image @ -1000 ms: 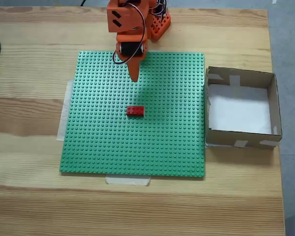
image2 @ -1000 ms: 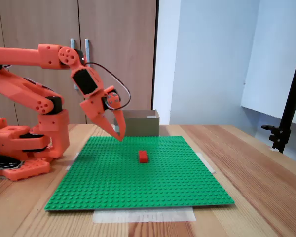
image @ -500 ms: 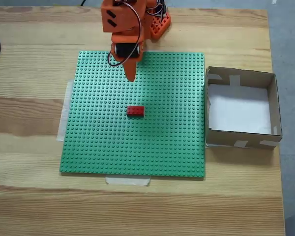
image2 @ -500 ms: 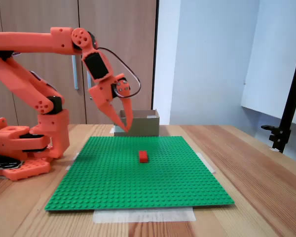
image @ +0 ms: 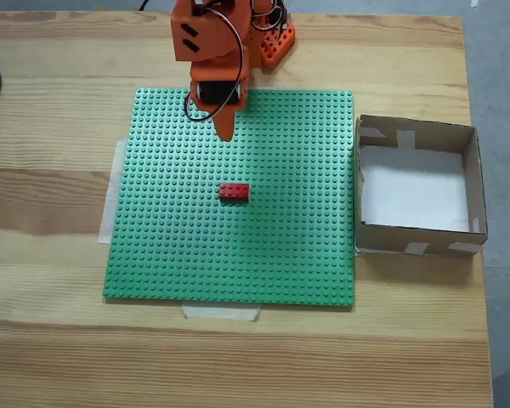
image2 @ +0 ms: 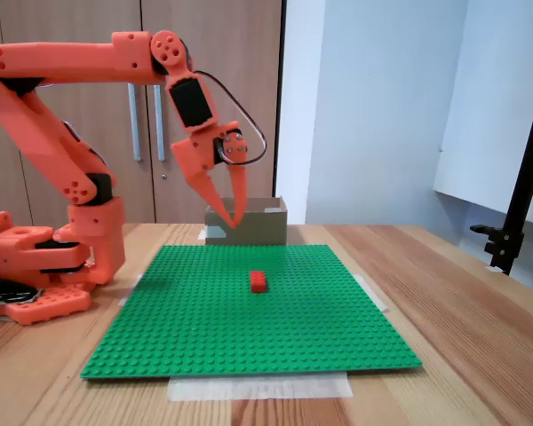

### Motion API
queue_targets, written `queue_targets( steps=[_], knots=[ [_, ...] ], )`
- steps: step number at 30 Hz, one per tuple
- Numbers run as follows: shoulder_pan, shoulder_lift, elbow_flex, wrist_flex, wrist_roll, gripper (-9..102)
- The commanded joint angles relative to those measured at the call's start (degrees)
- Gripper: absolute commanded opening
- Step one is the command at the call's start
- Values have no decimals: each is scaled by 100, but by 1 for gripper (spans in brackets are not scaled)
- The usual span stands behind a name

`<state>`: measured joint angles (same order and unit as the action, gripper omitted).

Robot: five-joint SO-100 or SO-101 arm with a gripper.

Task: Pick the red lego block and put it in the box.

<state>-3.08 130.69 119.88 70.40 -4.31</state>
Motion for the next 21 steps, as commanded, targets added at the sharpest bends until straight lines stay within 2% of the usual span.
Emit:
queue_targets(
  steps=[1,21],
  knots=[
    [44,-185,-492,167,35,2],
    [105,-1740,-1793,589,308,3]
  ],
)
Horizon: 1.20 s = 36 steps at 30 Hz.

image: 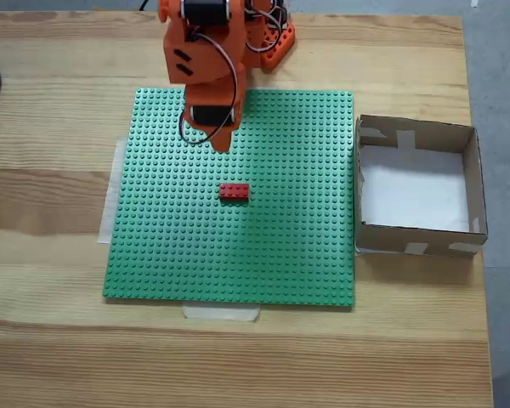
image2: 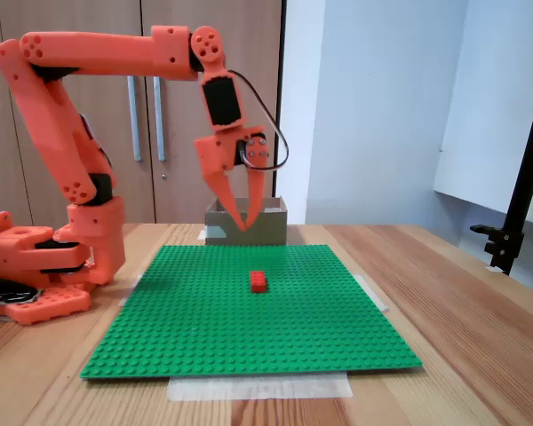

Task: Pick the red lego block and put it in the box.

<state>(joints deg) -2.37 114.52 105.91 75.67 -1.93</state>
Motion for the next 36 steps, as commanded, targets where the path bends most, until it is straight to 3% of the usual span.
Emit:
queue_targets(
  steps=[1,19,36],
  knots=[
    [35,-193,-457,88,79,3],
    [44,-1257,-905,167,-229,10],
    [-9,-1907,-1134,272,-167,25]
  ],
)
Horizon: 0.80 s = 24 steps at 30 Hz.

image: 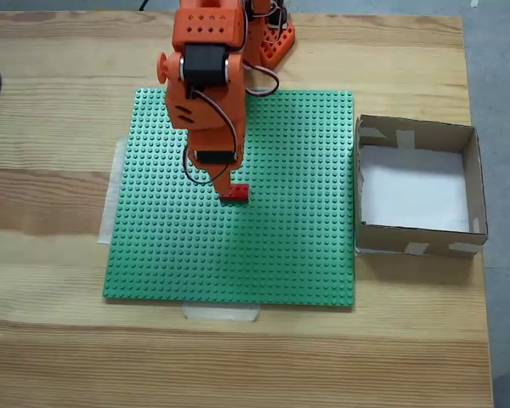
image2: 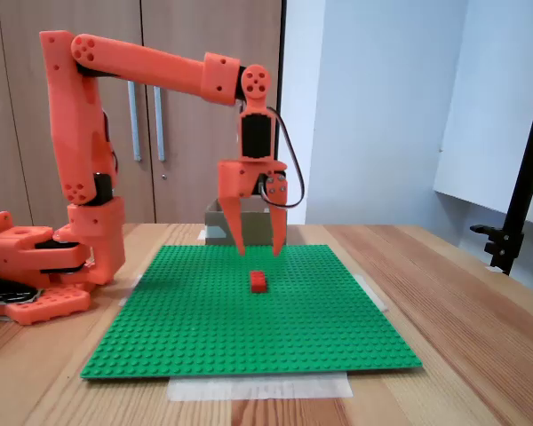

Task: Pick the red lego block and put it in the box.

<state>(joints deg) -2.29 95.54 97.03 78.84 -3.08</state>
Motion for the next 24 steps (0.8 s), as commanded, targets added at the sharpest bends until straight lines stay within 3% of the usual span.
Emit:
queue_targets(
  steps=[1,24],
  knots=[
    [-9,-44,-246,-79,-53,26],
    [-35,-316,422,-712,-167,29]
  ],
)
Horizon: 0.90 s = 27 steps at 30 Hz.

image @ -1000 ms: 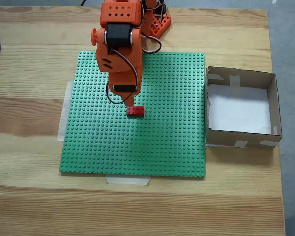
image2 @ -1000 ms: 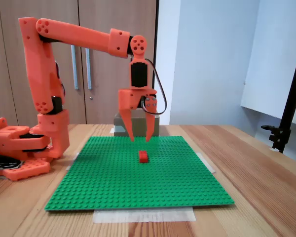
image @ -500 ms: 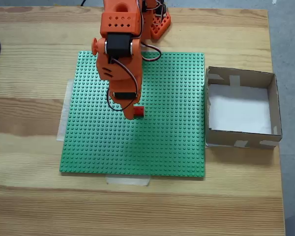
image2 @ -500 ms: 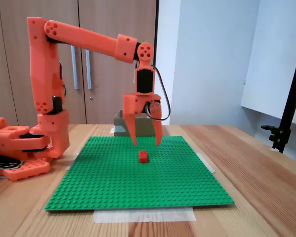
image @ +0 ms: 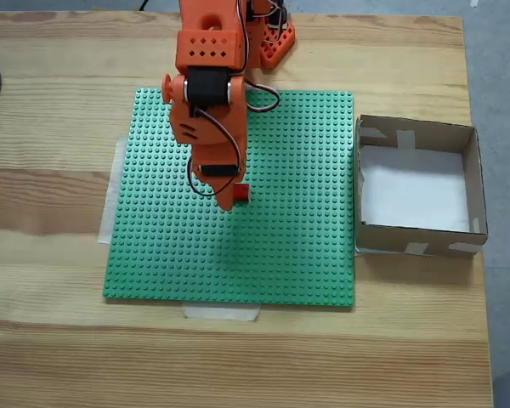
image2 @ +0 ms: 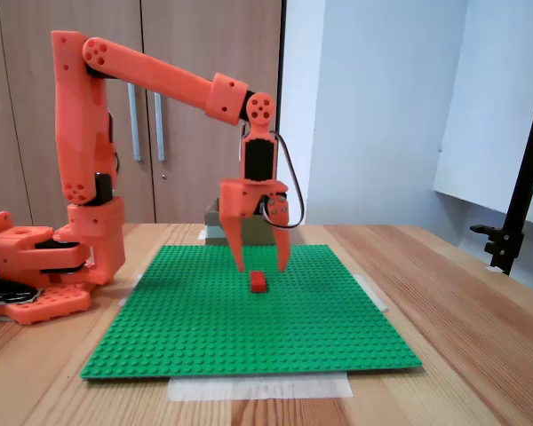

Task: Pick the red lego block and put it in the box.

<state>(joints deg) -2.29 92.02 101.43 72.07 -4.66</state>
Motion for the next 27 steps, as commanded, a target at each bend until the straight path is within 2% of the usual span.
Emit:
queue_targets(
  steps=[1,27],
  knots=[
    [-35,35,26,-53,-9,29],
    [-35,-97,334,-492,-114,29]
  ],
)
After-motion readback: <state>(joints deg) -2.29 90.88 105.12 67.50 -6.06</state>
